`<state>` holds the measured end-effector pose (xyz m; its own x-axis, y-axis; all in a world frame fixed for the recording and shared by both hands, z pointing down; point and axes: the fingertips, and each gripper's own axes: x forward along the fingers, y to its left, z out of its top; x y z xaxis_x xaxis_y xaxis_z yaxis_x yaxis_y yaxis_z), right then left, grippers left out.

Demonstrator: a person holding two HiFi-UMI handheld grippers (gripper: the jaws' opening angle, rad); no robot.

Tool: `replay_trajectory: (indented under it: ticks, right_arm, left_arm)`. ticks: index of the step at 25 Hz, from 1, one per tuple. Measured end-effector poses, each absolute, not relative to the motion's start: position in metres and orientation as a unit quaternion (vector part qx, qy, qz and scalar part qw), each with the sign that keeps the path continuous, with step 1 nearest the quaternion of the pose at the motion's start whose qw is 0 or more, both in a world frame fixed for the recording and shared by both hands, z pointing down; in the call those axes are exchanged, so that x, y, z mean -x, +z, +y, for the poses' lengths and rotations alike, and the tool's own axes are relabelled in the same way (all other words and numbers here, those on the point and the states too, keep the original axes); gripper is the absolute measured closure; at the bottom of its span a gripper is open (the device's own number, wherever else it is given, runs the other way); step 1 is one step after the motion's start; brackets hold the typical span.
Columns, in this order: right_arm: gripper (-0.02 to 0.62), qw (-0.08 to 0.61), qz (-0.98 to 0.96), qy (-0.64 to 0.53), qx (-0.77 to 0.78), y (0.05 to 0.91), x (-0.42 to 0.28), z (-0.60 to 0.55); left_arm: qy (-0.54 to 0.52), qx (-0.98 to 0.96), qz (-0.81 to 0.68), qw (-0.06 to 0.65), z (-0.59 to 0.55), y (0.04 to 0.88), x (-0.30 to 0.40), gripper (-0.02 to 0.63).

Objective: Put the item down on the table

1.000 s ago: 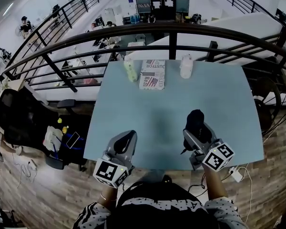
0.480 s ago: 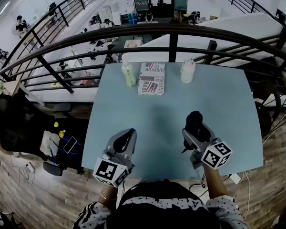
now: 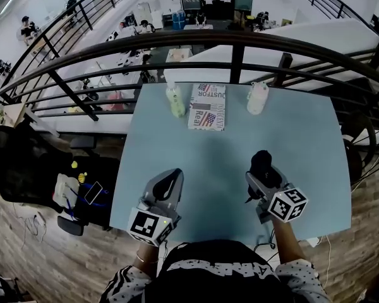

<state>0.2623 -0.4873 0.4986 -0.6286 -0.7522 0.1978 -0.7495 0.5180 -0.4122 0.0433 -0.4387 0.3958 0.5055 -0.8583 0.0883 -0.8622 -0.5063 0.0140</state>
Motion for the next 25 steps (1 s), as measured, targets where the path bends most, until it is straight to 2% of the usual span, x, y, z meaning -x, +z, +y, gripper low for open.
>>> replay_trajectory:
  ticks: [17, 21, 25]
  right_arm:
    - [0.233, -0.064, 0.852, -0.256, 0.452, 0.562, -0.252, -0.514]
    - [0.233, -0.081, 0.847, -0.259, 0.457, 0.573, -0.252, -0.517]
    - [0.233, -0.100, 0.841, -0.262, 0.463, 0.587, -0.251, -0.520]
  left_arm:
    - [0.032, -0.867, -0.495, 0.039, -0.466, 0.421, -0.023, 0.606]
    - [0.031, -0.870, -0.491, 0.021, -0.471, 0.425, -0.018, 0.606]
    - [0.028, -0.868, -0.493, 0.043, -0.477, 0.428, -0.015, 0.606]
